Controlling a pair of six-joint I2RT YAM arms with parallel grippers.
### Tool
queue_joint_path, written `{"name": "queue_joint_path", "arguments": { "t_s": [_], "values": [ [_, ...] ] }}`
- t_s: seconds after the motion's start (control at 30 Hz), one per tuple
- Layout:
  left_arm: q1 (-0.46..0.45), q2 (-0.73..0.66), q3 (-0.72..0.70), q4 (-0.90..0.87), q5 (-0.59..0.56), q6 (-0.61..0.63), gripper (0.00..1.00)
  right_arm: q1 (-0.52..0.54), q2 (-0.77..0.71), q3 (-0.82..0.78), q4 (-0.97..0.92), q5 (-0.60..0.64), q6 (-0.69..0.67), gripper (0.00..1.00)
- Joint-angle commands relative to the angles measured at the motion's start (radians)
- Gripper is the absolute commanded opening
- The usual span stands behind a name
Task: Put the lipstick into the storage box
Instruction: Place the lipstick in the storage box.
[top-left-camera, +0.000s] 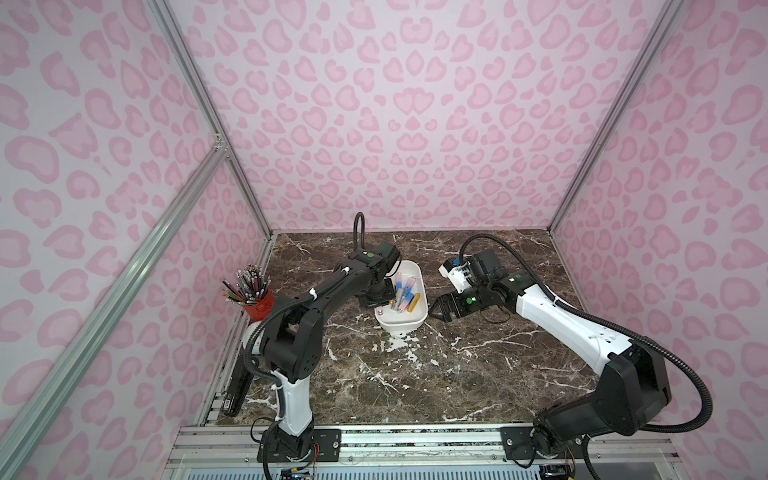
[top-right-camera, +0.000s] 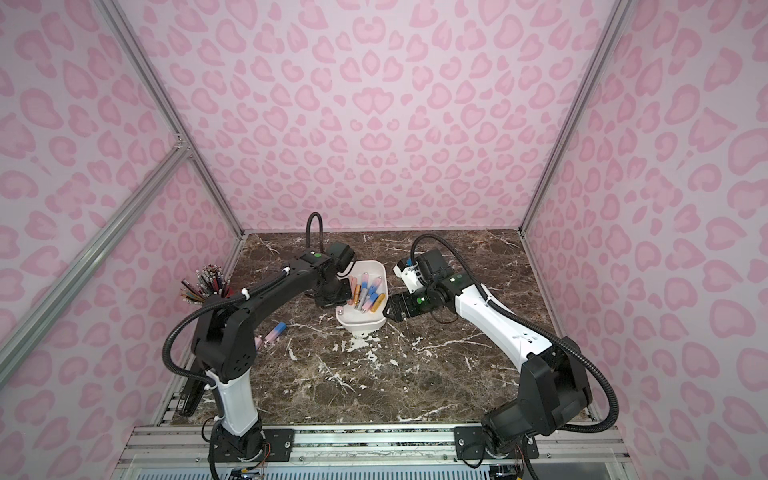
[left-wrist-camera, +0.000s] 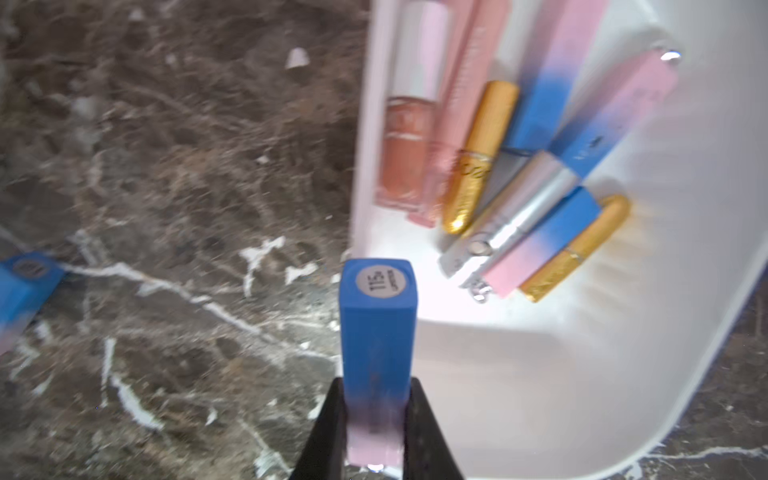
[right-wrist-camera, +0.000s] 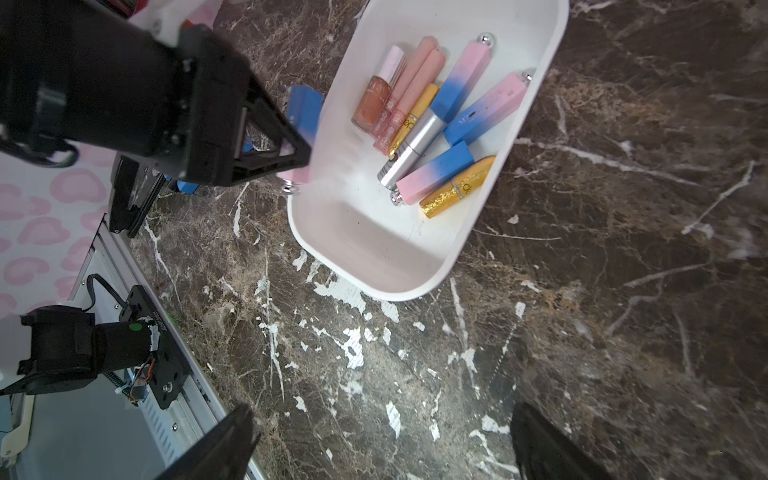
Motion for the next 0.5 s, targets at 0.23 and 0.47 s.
{"name": "queue_joint_path", "arguments": {
  "t_s": [0.23,0.47],
  "values": [
    [-0.026,0.177,0.213,0.026,0.077,0.031,0.07,0.115,0.009,0.053,-0.060,0.045,-0.072,0.99],
    [-0.031,0.251,0.245,0.064,0.109,0.038,0.11,0.176,-0.019,0.041,-0.038,0.029,-0.112,0.99]
  ]
}}
